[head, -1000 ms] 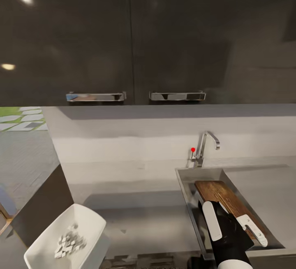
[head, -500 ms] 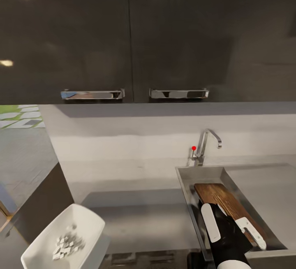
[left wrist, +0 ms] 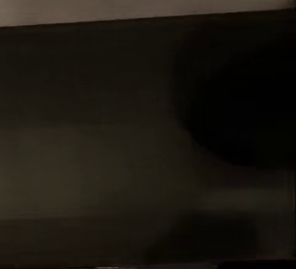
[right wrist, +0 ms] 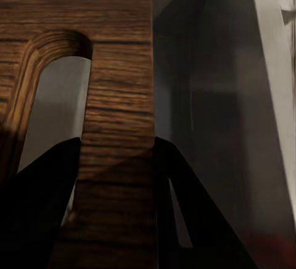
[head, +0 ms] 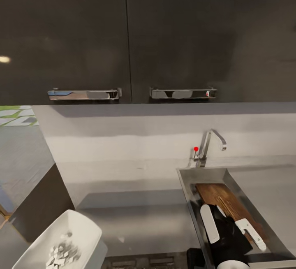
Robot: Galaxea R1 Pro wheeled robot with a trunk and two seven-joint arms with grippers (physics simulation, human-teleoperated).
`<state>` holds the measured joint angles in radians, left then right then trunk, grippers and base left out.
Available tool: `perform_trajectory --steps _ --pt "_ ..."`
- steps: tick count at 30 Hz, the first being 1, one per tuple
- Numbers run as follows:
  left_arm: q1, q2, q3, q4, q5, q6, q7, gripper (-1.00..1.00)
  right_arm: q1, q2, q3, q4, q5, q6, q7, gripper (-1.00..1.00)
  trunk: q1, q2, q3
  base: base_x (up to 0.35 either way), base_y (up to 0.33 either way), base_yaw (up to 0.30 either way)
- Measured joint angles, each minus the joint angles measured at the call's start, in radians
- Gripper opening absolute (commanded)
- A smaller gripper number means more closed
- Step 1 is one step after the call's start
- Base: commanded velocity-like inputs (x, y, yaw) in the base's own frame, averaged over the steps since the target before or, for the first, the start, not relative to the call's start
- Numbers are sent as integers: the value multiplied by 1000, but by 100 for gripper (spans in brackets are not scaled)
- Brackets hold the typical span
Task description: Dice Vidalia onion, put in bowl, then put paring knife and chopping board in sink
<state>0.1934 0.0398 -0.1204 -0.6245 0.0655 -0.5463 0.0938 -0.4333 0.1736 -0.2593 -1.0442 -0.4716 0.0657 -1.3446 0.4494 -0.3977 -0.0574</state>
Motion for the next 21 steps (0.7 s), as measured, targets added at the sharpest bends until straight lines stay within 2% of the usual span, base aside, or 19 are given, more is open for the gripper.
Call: perform_trajectory --steps 3,11,16,21 --pt "0 0 0 0 0 0 0 100 0 0 0 11 25 -29 0 -100 0 0 -5 0 0 0" --pt "0 0 0 1 0 0 0 100 0 0 1 15 37 -36 13 -100 0 0 -7 0 0 0" --pt "0 0 0 0 0 0 0 100 0 0 37 16 61 -35 44 -100 0 0 -7 0 0 0" --pt "0 0 0 0 0 0 0 100 0 0 42 22 65 -37 49 -100 0 0 -7 0 0 0"
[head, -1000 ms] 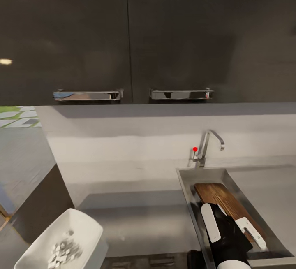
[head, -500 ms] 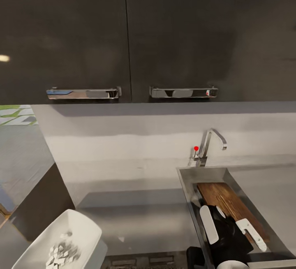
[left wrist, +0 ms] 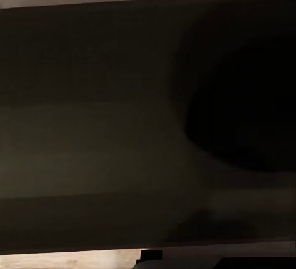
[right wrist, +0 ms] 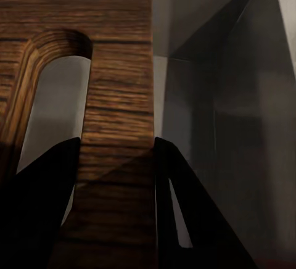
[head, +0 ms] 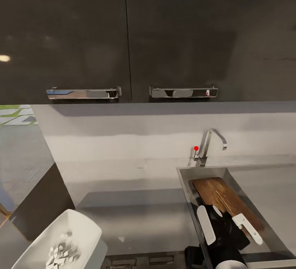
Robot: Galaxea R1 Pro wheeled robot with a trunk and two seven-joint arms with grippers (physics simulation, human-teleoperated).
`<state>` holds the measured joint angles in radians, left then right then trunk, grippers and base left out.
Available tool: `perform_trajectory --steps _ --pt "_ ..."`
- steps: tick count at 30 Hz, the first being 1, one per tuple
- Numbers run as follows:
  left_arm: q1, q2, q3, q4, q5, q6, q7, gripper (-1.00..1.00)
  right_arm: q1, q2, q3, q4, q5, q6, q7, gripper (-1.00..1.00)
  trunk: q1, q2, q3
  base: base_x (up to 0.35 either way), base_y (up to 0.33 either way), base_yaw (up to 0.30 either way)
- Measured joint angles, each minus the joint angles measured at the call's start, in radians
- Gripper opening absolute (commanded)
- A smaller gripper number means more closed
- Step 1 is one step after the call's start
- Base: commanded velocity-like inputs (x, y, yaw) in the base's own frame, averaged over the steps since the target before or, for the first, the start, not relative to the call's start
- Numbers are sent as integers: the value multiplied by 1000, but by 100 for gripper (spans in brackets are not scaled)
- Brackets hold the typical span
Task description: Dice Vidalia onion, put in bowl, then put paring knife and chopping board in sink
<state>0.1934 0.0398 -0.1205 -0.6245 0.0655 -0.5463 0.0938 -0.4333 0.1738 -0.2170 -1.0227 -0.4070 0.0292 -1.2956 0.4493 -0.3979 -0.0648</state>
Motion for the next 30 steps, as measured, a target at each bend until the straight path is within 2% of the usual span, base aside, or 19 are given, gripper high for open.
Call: perform_trajectory --steps 21,24,28,30 --pt "0 -1 -4 -4 -2 5 0 100 0 0 1 1 1 0 2 -100 0 0 0 0 0 0" --pt "0 -1 -32 -1 -5 7 0 100 0 0 1 1 1 0 1 -100 0 0 0 0 0 0" --pt "0 -2 -112 6 -8 10 3 100 0 0 1 1 1 0 2 -100 0 0 0 0 0 0" --pt "0 -2 -124 6 -8 10 4 100 0 0 1 1 1 0 2 -100 0 0 0 0 0 0"
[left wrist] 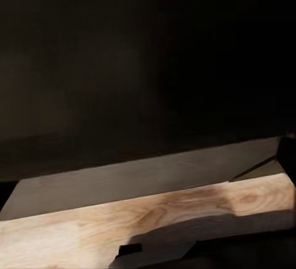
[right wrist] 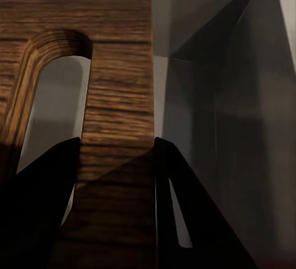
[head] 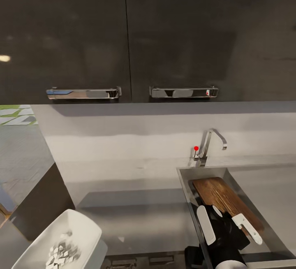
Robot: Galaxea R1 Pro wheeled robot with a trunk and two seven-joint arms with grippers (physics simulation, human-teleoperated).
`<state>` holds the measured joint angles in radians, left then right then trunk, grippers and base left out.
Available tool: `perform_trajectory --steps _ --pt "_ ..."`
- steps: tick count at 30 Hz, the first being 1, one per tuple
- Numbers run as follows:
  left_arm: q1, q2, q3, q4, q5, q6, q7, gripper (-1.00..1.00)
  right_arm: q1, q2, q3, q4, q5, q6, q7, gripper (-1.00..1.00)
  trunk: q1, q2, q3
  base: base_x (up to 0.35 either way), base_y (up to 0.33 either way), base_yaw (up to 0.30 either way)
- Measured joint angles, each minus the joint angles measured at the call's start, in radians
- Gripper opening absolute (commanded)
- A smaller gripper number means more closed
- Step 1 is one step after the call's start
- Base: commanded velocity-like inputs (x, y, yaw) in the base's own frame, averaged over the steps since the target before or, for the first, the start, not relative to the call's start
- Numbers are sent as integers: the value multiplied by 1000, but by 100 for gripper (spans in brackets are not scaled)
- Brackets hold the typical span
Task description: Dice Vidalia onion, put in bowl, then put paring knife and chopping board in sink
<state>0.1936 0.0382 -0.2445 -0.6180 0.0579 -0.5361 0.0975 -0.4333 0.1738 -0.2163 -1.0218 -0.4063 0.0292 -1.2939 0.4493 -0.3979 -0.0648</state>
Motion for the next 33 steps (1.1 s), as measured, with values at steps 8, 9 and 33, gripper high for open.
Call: perform_trajectory --steps 8,9,33 --pt "0 0 -10 19 3 7 1 100 0 0 0 0 0 0 0 -100 0 0 0 0 0 0" --pt "0 0 -11 25 3 7 1 100 0 0 0 0 0 0 0 -100 0 0 0 0 0 0" --pt "0 2 -6 92 8 6 3 100 0 0 -1 16 0 0 0 100 0 0 0 0 0 0"
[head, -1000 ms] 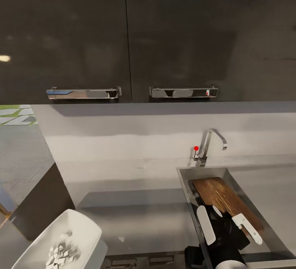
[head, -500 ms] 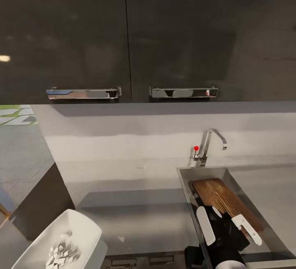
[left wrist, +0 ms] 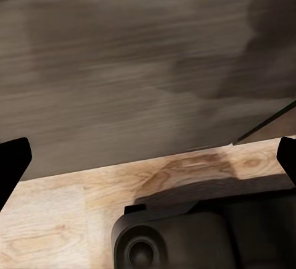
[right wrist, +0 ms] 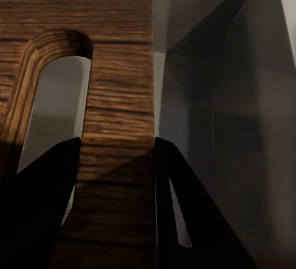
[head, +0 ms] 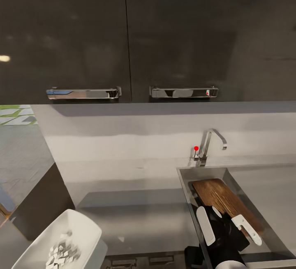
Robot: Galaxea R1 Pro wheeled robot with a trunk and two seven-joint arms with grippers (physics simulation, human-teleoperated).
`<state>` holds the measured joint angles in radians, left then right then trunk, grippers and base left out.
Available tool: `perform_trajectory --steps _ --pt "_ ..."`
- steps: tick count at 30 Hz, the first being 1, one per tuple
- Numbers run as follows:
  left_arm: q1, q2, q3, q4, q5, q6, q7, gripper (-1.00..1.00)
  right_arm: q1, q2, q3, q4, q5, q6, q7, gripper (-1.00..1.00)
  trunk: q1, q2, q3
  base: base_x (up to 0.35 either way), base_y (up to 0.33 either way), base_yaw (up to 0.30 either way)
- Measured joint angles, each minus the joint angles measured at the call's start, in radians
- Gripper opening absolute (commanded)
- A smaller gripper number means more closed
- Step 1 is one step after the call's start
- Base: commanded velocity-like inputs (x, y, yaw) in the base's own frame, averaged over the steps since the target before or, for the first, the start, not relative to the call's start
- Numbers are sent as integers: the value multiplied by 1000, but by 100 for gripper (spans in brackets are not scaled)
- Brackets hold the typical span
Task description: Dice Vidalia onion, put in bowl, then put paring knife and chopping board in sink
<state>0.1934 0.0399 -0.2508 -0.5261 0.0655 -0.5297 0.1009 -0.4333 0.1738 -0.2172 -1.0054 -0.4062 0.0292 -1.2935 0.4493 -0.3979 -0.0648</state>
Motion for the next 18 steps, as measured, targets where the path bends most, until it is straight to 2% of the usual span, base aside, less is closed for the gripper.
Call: perform_trajectory --steps 18 --pt "0 0 0 12 0 -1 0 100 0 0 1 -2 -1 0 -2 100 0 0 0 0 0 0"
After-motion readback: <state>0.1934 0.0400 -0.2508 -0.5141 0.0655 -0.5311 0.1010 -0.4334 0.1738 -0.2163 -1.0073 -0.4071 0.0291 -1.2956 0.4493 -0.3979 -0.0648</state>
